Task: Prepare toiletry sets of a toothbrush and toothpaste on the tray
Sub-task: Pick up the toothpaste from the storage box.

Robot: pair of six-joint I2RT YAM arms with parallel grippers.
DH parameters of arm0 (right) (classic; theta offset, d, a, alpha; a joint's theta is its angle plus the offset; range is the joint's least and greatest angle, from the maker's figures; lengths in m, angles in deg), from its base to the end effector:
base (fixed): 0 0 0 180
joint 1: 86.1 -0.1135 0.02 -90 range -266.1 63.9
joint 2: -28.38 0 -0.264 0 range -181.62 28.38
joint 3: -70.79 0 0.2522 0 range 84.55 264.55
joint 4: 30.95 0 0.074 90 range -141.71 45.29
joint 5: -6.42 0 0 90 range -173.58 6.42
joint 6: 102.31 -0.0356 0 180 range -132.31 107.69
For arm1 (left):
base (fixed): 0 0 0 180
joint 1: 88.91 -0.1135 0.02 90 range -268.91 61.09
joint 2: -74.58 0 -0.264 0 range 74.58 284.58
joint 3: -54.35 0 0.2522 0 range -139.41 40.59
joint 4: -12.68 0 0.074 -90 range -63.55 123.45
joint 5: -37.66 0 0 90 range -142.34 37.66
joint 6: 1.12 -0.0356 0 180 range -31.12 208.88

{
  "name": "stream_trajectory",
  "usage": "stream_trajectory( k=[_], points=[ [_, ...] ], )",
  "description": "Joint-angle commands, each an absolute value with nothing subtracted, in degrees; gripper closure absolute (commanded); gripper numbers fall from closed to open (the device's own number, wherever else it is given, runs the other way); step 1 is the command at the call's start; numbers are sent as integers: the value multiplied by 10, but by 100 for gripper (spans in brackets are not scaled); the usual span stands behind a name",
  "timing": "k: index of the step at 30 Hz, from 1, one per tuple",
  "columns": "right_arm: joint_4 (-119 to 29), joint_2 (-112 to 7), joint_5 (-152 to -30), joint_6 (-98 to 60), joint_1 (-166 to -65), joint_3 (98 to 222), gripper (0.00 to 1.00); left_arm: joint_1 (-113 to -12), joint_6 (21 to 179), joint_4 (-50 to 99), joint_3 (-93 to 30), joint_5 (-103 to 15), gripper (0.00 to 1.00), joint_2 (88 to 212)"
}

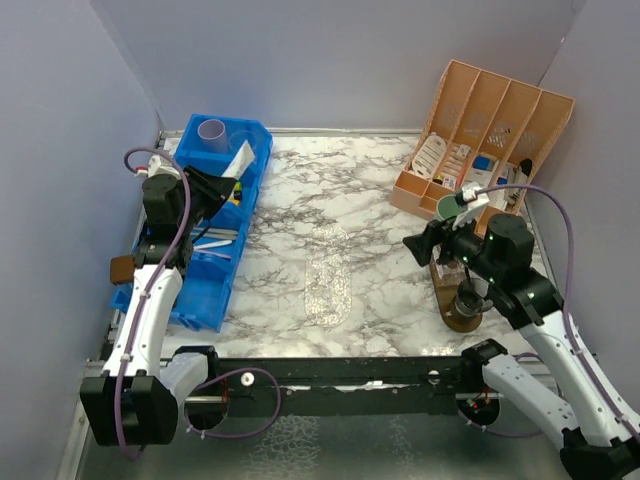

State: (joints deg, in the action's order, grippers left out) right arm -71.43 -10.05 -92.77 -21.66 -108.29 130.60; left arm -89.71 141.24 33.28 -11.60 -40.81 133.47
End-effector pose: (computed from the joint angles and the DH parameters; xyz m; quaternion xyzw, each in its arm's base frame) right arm 0.1378 0.0624 0.3338 -0.1370 0.8017 0.2199 0.5386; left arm 0.2398 -0.0038 0.3450 -0.2941 0.7268 -0.3388 0.5201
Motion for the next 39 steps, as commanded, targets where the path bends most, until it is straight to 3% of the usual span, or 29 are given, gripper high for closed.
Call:
stream_trajectory(
  k=[1,13,26,39],
  points=[
    [-654,-151,-1051,-253,-1088,1324,27,-901,1465,260,-64,-310,100,1320],
    [-482,-323,-1245,-366,-1102,1329,28,-901,1569,109,88,-184,100,1261],
    [-186,-533,-1258,-587,-1163,1391,25,-901,1671,67,127,-100,100,1184],
    [-42,-688,-1267,-715,-1166,1500,28,-878,1738,2,152,-67,100,1154]
  ],
)
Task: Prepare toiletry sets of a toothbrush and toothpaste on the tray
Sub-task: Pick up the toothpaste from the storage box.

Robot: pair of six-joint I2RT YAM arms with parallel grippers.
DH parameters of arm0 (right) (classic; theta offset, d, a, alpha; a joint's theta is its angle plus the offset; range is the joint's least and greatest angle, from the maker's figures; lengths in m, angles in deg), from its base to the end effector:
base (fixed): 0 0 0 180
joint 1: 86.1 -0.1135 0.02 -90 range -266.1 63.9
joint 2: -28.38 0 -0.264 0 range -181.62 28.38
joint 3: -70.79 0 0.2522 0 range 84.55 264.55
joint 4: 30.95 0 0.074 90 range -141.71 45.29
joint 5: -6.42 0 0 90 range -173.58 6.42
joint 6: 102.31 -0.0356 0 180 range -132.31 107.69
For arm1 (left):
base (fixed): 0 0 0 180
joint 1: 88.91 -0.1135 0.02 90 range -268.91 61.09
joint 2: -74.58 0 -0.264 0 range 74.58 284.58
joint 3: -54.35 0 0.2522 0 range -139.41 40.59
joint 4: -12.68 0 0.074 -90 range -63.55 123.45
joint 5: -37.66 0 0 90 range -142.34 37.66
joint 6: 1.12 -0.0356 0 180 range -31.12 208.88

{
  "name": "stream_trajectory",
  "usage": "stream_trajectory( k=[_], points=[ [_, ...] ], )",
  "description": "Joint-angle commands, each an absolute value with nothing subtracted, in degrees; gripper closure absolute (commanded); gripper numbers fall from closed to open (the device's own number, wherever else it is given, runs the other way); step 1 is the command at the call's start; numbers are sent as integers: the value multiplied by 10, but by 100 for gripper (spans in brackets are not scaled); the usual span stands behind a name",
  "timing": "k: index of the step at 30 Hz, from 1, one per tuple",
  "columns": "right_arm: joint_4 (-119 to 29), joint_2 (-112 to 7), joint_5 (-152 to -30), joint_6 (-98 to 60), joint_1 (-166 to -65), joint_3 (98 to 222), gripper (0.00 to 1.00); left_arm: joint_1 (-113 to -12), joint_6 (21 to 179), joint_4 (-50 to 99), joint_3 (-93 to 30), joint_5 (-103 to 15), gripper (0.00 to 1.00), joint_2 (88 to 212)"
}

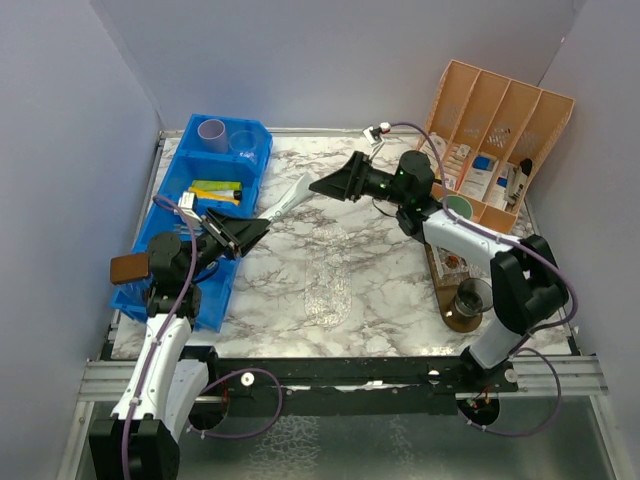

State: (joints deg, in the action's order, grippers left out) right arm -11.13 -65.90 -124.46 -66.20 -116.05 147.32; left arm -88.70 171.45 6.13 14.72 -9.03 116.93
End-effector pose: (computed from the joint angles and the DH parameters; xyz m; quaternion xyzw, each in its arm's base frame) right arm 0.3183 0.2103 0.3035 -0.1110 0.6885 0.6310 0.3399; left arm 0.1764 -0.0251 0.2861 -0.2152 0.6553 -0.6379 0.3426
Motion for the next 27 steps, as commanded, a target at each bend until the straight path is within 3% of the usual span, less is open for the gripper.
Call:
stream_trajectory(
  k=[1,6,11,14,17,21,24,27],
  points=[
    [-41,-693,-1271,-717,-1167,1504,28,-876,1739,-1,154,-67,100,1153],
    [-12,-712,-1298,-730,-1174,1507,39,-871,1746,-14,163,-65,100,1149],
    [56,-718,-1341,-767,-1177,1490,61,-871,1748,-15,176,-64,100,1147],
    [73,-707,-1348,-780,-1177,1471,85,-871,1739,-15,178,-61,100,1149],
    [57,-676,-1352,-767,-1177,1449,92,-870,1716,-14,179,-58,99,1150],
    [-44,-603,-1339,-696,-1177,1417,99,-871,1671,16,192,-64,63,1157],
    [-227,-521,-1281,-575,-1177,1411,99,-870,1583,83,193,-87,36,1165],
    [-414,-439,-1176,-469,-1177,1403,99,-871,1443,239,150,-152,14,1176]
  ],
)
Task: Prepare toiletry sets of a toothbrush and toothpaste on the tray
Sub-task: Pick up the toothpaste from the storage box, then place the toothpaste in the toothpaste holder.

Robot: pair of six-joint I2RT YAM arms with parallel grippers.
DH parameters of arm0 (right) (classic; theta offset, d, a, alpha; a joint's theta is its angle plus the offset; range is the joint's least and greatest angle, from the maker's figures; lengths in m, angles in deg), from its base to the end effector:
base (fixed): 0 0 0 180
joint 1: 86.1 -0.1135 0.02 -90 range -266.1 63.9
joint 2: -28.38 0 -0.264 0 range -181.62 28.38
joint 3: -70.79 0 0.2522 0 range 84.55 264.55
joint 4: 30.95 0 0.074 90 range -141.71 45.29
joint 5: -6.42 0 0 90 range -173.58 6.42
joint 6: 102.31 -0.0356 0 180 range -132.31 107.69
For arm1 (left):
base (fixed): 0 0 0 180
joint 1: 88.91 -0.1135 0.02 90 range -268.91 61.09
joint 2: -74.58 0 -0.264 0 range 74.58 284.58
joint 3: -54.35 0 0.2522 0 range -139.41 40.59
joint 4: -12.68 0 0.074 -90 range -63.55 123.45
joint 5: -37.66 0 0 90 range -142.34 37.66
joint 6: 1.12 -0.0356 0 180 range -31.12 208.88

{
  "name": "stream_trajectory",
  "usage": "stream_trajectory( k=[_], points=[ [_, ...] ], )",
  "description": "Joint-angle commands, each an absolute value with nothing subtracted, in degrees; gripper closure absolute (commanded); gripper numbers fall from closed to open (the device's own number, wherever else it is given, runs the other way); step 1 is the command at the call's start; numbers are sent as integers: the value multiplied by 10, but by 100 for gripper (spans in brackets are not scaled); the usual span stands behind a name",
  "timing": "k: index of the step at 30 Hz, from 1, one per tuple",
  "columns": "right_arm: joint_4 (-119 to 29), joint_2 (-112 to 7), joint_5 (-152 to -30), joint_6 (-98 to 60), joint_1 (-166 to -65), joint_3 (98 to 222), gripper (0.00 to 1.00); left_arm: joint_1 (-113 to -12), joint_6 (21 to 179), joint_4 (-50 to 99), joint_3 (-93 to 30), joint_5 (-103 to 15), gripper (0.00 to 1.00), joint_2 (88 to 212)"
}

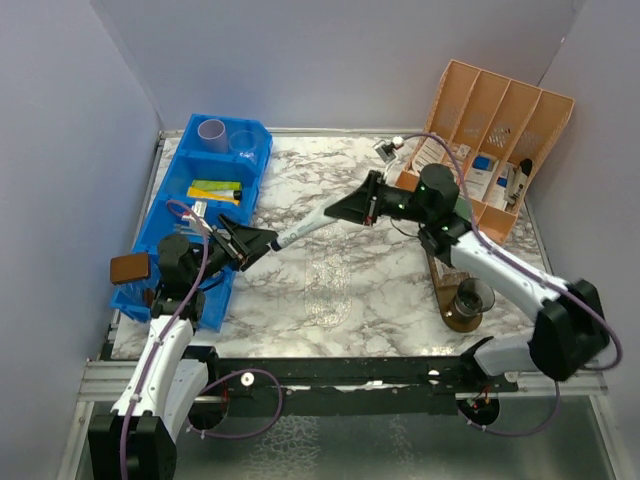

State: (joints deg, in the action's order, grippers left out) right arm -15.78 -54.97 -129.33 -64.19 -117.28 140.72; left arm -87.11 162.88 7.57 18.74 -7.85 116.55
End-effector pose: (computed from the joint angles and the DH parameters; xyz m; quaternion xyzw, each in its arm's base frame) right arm 0.2722 0.1945 0.3202 -0.1592 0.6812 0.6411 0.3157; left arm 0.1729 -0.0304 0.2599 -0.1759 0.6905 -0.6111 0.3446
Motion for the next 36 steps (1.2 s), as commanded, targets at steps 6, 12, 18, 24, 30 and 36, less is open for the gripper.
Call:
stream_trajectory(
  k=[6,12,18,24,30,36],
  points=[
    [-730,-295,-886,-441,-1177,1396,99,-872,1299,353,64,-230,5,1226],
    [-964,-253,-642,-483,-1177,1469,99,-871,1264,335,-15,-255,5,1310],
    [-1045,-238,-498,-502,-1177,1522,99,-863,1287,284,-109,-241,7,1399],
    [-1066,-188,-455,-464,-1177,1542,99,-835,1283,272,-230,-250,8,1466],
    [-1140,-202,-386,-495,-1177,1576,99,-825,1236,280,-305,-251,8,1518],
    [-1184,-225,-357,-545,-1177,1581,99,-825,1190,277,-272,-264,8,1509]
  ],
)
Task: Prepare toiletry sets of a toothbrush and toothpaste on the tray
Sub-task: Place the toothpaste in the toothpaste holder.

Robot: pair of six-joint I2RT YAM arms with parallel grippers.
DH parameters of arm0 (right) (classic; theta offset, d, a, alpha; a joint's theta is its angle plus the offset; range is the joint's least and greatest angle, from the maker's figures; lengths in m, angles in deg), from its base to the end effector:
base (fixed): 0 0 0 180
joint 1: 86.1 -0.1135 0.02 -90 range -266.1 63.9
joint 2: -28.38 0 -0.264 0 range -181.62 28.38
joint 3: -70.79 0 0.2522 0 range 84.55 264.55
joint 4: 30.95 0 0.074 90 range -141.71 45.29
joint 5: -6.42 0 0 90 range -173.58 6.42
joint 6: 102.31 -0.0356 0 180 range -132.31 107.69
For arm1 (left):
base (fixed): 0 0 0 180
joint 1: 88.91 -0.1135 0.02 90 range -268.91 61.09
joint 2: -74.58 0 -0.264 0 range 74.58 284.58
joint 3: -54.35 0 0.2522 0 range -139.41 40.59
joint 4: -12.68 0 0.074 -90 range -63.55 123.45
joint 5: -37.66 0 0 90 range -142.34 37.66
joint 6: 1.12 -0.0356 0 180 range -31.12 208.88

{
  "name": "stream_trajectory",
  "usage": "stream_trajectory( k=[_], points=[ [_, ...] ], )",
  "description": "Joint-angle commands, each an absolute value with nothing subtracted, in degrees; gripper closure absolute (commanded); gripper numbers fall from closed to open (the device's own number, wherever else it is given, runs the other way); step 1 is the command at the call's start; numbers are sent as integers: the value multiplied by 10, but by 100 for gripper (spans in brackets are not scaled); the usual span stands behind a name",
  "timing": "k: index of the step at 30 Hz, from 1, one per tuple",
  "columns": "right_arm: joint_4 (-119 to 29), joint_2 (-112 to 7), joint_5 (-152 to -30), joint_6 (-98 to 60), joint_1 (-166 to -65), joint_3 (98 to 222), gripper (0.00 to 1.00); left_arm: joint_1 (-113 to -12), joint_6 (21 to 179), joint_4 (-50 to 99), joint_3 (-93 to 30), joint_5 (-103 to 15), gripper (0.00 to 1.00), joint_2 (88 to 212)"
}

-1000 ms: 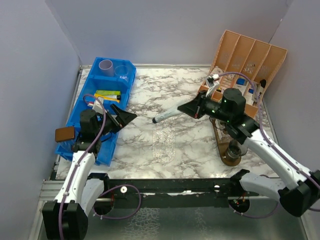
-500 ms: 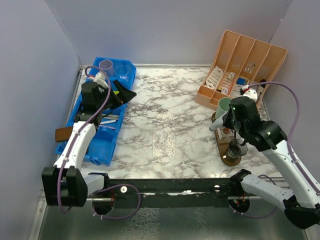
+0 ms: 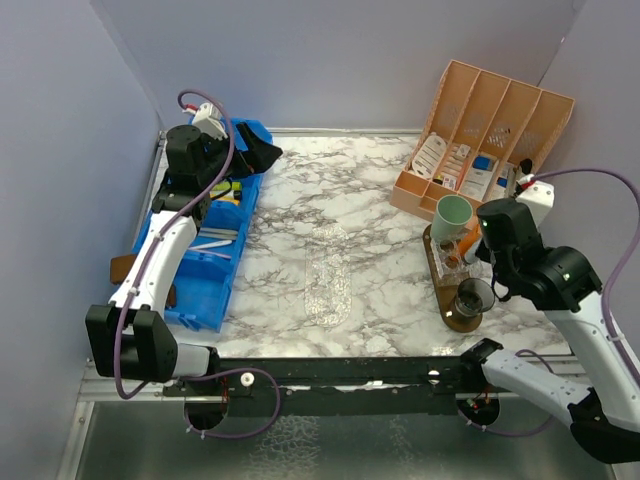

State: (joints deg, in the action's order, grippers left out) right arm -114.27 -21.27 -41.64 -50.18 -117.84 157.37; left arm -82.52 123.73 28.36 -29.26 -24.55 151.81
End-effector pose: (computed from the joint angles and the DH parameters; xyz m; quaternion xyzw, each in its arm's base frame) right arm 0.1146 0.0429 0.3935 0.1791 0.8586 -0.0749 0.4745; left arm 0.3126 -0.0517 0.3819 -0.0311 0.7553 -0.3926 0.5238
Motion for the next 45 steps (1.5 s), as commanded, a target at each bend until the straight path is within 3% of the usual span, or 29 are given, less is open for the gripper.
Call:
stream_trajectory(
  k=[1,45],
  points=[
    [-1182,-225,-356,-548,-1177,1578,99,-825,1184,277,-265,-268,8,1506],
    [-1090,-260,-319,-613,-1177,1495,99,-815,1143,272,-231,-275,8,1462]
  ],
)
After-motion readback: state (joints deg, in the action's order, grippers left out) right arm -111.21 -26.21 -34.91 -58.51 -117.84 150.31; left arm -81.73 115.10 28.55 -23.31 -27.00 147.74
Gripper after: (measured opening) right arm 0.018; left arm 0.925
